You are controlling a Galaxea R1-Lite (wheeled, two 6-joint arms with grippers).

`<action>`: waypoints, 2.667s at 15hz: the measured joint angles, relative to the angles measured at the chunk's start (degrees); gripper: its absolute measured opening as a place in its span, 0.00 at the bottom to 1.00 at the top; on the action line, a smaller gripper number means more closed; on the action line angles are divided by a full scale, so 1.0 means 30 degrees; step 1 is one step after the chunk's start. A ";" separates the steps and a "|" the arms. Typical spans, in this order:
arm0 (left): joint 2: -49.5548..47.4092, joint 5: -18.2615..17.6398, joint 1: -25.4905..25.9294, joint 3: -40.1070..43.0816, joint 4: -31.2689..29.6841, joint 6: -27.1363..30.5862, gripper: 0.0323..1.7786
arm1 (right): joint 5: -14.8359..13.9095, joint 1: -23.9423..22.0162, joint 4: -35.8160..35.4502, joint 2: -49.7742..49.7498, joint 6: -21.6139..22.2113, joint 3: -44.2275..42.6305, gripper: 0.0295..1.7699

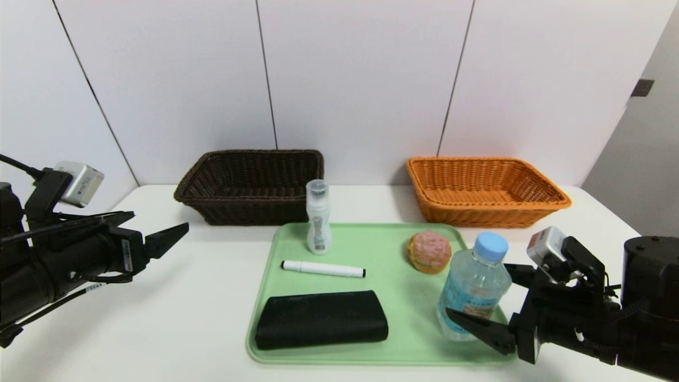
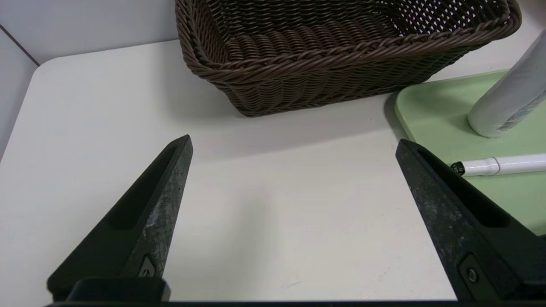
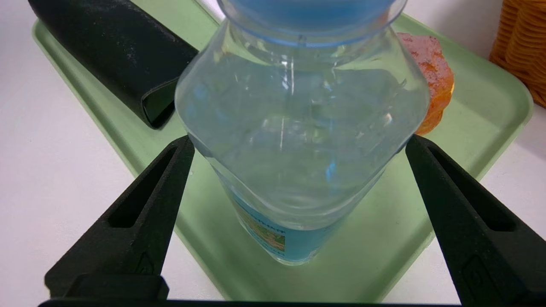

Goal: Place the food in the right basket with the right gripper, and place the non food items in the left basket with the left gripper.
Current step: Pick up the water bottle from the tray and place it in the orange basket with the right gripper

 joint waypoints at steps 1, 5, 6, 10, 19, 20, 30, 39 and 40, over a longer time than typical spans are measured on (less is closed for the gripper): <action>-0.0008 -0.0008 0.0008 0.0146 -0.0008 -0.0012 0.95 | -0.0045 0.0000 -0.0008 0.0110 -0.0008 0.0012 0.97; -0.0024 -0.0008 0.0028 0.0492 -0.0297 -0.0057 0.95 | -0.0065 -0.0028 -0.0073 0.0313 -0.0008 -0.0016 0.97; -0.0024 -0.0012 0.0028 0.0512 -0.0443 -0.0073 0.95 | -0.0065 -0.0028 -0.0345 0.0374 0.0000 -0.0028 0.95; -0.0053 0.0000 0.0028 0.0740 -0.0561 -0.0065 0.95 | -0.0337 -0.0004 -0.4328 0.1544 0.0020 0.0756 0.59; -0.0138 0.0000 0.0028 0.1052 -0.0569 0.0000 0.95 | -0.0410 0.0475 -0.4576 0.1471 0.1581 0.1268 0.46; -0.0134 -0.0008 0.0028 0.1081 -0.0569 -0.0028 0.95 | -0.0394 0.0585 -0.4502 0.1122 0.1995 0.1174 0.46; -0.0219 0.0024 0.0028 0.1475 -0.0569 -0.0167 0.95 | -0.0585 0.0000 0.3385 -0.4714 0.3105 -0.5128 0.46; 0.0057 0.0008 0.0028 0.1239 -0.2158 -0.0423 0.95 | -0.0825 -0.4929 0.4405 0.0496 0.2987 -1.3958 0.46; 0.0167 0.0000 0.0028 0.1239 -0.2206 -0.0488 0.95 | -0.0955 -0.5230 0.4433 0.1349 0.2966 -1.4657 0.46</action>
